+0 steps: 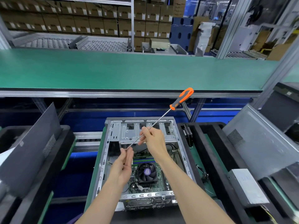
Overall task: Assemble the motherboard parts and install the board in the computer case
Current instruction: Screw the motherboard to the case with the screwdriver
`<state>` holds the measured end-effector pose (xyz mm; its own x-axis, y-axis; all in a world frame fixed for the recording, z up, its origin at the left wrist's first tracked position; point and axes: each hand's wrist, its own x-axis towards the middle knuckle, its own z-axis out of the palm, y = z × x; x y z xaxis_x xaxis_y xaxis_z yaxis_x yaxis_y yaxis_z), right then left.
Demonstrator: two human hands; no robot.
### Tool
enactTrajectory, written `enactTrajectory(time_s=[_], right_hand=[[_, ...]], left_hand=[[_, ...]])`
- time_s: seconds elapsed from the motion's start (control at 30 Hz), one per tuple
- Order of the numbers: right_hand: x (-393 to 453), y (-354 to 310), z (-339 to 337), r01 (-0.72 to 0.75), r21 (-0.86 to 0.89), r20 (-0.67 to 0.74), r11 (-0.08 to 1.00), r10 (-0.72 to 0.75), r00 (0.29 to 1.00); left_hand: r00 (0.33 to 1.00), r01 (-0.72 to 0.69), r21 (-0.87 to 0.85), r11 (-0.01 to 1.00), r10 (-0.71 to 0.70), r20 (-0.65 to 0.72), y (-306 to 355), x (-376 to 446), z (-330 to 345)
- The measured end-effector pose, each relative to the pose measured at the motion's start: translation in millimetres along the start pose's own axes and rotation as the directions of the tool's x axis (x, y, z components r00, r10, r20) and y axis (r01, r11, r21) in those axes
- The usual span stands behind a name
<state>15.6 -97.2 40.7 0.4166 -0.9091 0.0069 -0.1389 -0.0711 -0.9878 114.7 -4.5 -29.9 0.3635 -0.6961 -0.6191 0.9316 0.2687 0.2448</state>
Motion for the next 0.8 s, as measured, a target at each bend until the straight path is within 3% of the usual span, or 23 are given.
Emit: enactTrajectory(time_s=[0.8], right_hand=[[-5, -9, 1, 0.009, 0.001, -0.025, 1.000, -0.009, 1.000]], left_hand=[[0.998, -0.059, -0.059, 0.996, 0.061, 0.023, 5, -2, 21]])
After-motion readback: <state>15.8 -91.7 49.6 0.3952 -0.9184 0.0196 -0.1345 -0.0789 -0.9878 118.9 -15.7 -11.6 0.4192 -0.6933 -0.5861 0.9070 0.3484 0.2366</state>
